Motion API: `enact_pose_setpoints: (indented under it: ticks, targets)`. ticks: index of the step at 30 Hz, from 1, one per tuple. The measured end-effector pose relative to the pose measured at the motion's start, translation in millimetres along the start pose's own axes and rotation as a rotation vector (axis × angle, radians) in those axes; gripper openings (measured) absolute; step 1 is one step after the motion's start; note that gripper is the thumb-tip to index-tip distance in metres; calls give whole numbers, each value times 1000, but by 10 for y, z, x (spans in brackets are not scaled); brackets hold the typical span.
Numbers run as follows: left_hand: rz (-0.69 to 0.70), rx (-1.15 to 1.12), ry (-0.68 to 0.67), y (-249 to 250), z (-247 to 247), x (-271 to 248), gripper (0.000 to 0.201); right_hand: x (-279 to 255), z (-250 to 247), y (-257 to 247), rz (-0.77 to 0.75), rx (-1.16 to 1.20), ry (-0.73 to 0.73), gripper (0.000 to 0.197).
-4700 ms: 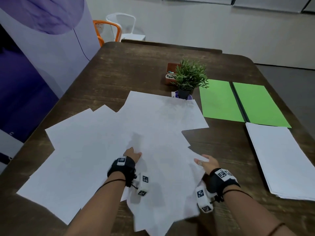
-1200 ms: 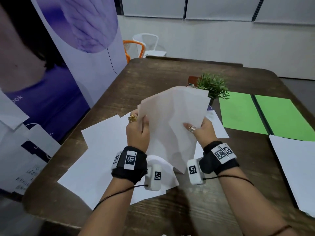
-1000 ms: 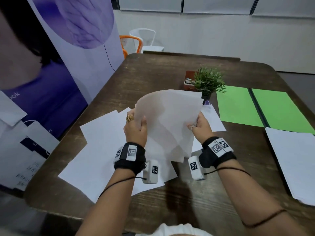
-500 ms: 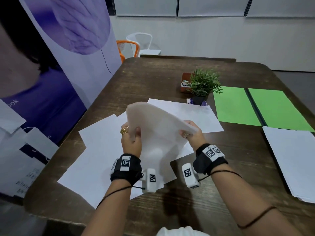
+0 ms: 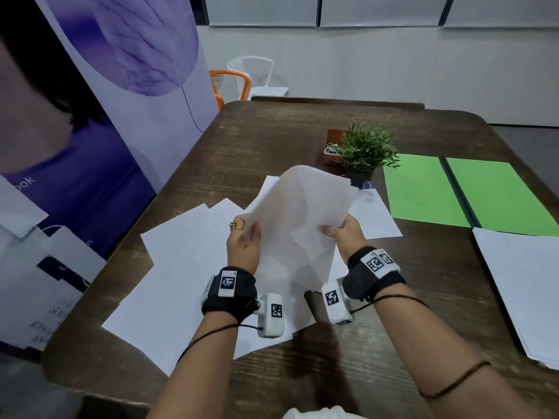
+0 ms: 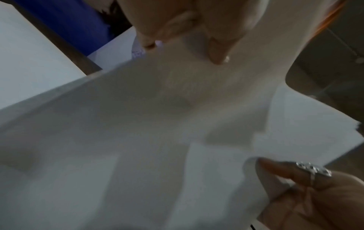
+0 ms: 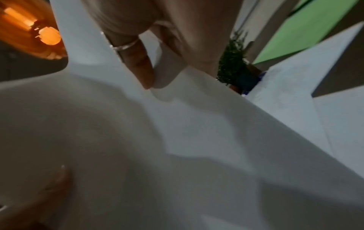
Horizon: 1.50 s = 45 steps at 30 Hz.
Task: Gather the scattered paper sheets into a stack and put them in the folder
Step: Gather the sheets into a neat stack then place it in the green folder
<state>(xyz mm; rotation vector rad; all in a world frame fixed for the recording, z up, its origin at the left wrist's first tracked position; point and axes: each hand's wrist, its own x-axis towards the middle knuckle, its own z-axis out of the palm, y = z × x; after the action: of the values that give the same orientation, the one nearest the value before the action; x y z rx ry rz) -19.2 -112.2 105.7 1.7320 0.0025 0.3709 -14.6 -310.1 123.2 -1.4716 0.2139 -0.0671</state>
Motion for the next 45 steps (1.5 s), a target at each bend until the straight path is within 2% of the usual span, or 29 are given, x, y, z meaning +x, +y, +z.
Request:
enact_pose_setpoints:
  ticks: [1, 5, 10, 12, 14, 16, 20, 23, 26, 28, 30, 33, 35, 38, 40, 42, 45]
  targets:
    - [-19, 24, 16, -21, 21, 13, 8, 13, 23, -7, 1, -38, 0, 32]
    - [-39, 21, 105, -17, 47, 82, 27, 64, 45, -106, -43, -70, -6, 30]
    - [-64, -37, 219, -6, 18, 75, 50, 120, -44, -8, -32, -140, -3, 37]
    - [-77, -65, 257, -46, 39, 44, 49, 105, -51, 62, -19, -204, -18, 33]
    - [-44, -39, 260, -88, 74, 30, 38, 100, -44, 72, -28, -225, -16, 34]
    - [-3, 29, 240, -97, 97, 45, 26, 120, -40, 45, -12, -193, 27, 31]
    - [168, 184, 211, -122, 113, 142, 34, 173, -28, -22, 14, -163, 67, 31]
    - [196, 214, 158, -68, 155, 173, 27, 206, -2, -70, 16, -146, 98, 28]
    - [193, 191, 135, 3, 206, 150, 32, 236, 10, -49, 9, -160, 107, 28]
    - [169, 167, 125, -34, 227, 122, 27, 244, -7, 17, 35, -184, 102, 29]
    - [89, 157, 108, -139, 224, 101, 34, 248, -37, 116, 108, -239, 61, 28]
    - [-76, 303, 2, -379, 200, 68, 28, 270, -120, 338, 234, -415, 3, 27]
    - [-134, 397, -33, -476, 205, 66, 23, 248, -164, 439, 238, -500, 5, 24]
    - [-76, 374, -11, -344, 332, 95, 25, 188, -275, 440, 128, -467, 111, 26]
    - [-10, 331, -45, -215, 489, 111, 31, 114, -416, 394, 66, -389, 223, 22]
    - [-14, 320, -151, -154, 702, 88, 35, 9, -646, 375, 34, -391, 323, 22]
    - [-123, 295, -329, -27, 1117, -11, 43, -207, -1111, 335, 45, -445, 433, 32]
